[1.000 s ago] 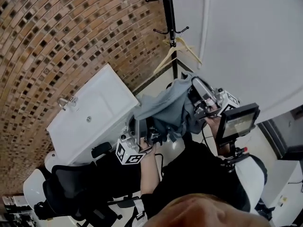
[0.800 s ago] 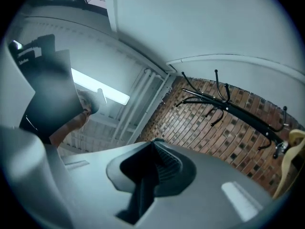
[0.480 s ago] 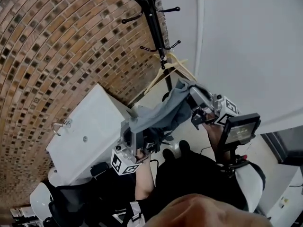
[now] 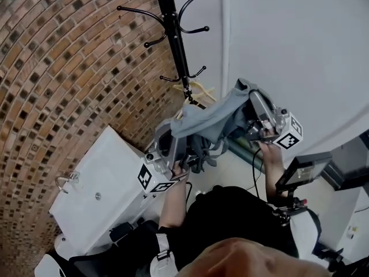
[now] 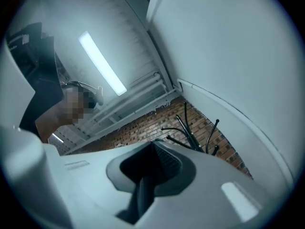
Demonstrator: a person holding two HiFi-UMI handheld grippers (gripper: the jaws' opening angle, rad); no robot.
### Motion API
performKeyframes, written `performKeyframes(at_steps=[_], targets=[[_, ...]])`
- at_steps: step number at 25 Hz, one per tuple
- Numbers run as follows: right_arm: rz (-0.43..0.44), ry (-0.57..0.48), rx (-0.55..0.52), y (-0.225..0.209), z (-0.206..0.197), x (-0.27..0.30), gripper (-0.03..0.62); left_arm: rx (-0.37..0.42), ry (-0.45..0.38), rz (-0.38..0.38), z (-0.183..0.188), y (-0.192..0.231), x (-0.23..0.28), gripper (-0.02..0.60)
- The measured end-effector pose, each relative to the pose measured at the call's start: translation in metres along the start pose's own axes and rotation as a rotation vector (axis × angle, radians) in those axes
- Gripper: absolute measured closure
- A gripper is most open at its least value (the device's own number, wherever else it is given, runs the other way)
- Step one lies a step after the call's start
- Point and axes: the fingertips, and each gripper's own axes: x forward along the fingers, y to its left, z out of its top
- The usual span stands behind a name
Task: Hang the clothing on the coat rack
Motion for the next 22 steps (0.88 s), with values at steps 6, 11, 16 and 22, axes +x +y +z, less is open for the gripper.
performKeyframes(at_steps=[6,11,16,22], targets=[[-0.058,-0.036,-0.058,-0.004,0.016,0.002,0.576,-0.058,-0.018,-0.035,-0.006,0.004,0.018,0.568],[-0.093,-0.057,-0.097,-0.033,0.033,-0.001,0.576,-0.073,0.006,-0.053,-0.031,0.003,0.045,0.568],[-0.062,-0.077,-0.115,-0.081,0.061,0.001,0.576,-0.008,0.016,-0.056,-0.055,0.012,0.090,0.568],[0.091,-0.129,-0.126,-0.146,0.120,0.045,0.576,0.198,-0.048,-0.003,-0.072,0.029,0.171,0.568]])
